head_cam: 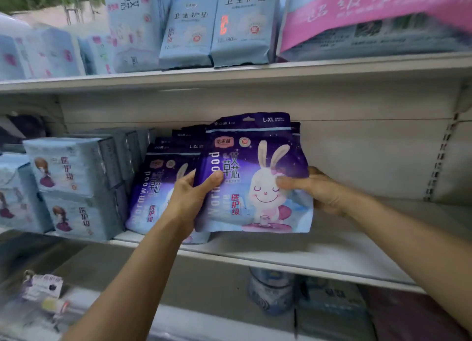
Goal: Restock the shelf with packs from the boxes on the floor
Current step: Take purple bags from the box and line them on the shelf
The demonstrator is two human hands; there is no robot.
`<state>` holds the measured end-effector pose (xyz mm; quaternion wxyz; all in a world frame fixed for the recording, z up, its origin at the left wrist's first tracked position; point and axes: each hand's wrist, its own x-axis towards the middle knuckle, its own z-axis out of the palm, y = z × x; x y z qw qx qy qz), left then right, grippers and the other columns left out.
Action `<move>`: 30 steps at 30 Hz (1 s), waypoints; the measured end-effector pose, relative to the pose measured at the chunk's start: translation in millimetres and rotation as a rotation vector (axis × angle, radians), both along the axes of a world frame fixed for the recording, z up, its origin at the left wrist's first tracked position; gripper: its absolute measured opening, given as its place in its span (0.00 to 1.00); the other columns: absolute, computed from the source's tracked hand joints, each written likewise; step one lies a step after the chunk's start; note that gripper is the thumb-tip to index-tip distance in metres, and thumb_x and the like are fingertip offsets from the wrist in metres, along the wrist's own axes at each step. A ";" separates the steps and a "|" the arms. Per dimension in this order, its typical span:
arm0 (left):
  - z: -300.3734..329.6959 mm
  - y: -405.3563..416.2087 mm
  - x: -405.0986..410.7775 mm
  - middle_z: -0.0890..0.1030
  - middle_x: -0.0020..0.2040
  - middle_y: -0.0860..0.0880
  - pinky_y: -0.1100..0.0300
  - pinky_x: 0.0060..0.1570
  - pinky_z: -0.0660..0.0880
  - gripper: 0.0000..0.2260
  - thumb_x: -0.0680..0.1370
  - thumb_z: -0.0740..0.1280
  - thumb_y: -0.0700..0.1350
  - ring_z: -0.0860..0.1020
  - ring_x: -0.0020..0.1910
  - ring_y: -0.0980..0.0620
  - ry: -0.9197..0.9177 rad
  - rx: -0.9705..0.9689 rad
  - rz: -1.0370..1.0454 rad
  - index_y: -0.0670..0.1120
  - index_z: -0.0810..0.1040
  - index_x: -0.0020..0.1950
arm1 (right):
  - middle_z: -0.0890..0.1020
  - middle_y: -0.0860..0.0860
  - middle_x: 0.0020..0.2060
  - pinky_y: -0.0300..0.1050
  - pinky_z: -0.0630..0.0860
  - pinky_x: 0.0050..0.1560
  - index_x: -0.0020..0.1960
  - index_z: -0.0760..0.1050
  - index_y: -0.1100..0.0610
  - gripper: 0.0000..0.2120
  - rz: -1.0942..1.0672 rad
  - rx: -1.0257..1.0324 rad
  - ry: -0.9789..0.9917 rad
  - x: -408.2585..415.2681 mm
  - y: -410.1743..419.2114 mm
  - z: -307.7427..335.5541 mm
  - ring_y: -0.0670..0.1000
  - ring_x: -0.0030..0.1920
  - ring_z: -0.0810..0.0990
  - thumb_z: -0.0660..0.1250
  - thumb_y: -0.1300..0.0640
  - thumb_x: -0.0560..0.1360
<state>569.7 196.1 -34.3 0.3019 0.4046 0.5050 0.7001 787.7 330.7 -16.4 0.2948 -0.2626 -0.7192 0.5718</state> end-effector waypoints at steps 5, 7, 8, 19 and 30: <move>-2.8 12.3 29.3 0.86 0.43 0.49 0.58 0.39 0.81 0.05 0.77 0.70 0.40 0.84 0.41 0.51 0.016 0.000 -0.082 0.42 0.81 0.52 | 0.86 0.54 0.48 0.45 0.81 0.47 0.53 0.80 0.59 0.19 -0.129 0.025 -0.053 29.2 7.0 -8.6 0.55 0.48 0.85 0.77 0.61 0.63; -6.8 17.8 36.4 0.86 0.48 0.47 0.55 0.46 0.82 0.08 0.78 0.69 0.39 0.84 0.45 0.50 -0.011 0.004 -0.142 0.46 0.79 0.56 | 0.86 0.53 0.48 0.44 0.81 0.49 0.53 0.80 0.58 0.22 -0.201 0.060 -0.060 43.6 14.7 -11.2 0.54 0.49 0.85 0.78 0.59 0.60; -10.3 21.6 37.7 0.86 0.49 0.49 0.54 0.50 0.81 0.11 0.78 0.69 0.39 0.84 0.47 0.51 -0.013 -0.002 -0.147 0.49 0.77 0.58 | 0.86 0.53 0.48 0.45 0.80 0.51 0.54 0.80 0.58 0.24 -0.255 0.070 -0.066 50.4 19.8 -13.0 0.54 0.50 0.84 0.79 0.58 0.58; -44.8 41.1 56.9 0.77 0.60 0.48 0.54 0.63 0.74 0.16 0.79 0.68 0.42 0.78 0.60 0.51 -0.052 -0.173 -0.284 0.47 0.71 0.66 | 0.81 0.58 0.53 0.49 0.76 0.54 0.55 0.76 0.59 0.15 -0.528 0.108 -0.227 52.8 45.5 -33.1 0.58 0.51 0.80 0.75 0.63 0.71; -55.2 67.2 48.5 0.81 0.56 0.46 0.61 0.45 0.79 0.16 0.79 0.68 0.40 0.81 0.49 0.51 -0.310 -0.208 -0.226 0.44 0.73 0.66 | 0.81 0.57 0.48 0.42 0.71 0.44 0.51 0.77 0.59 0.10 -0.583 0.330 -0.344 -1.8 57.1 -33.8 0.54 0.44 0.78 0.73 0.58 0.72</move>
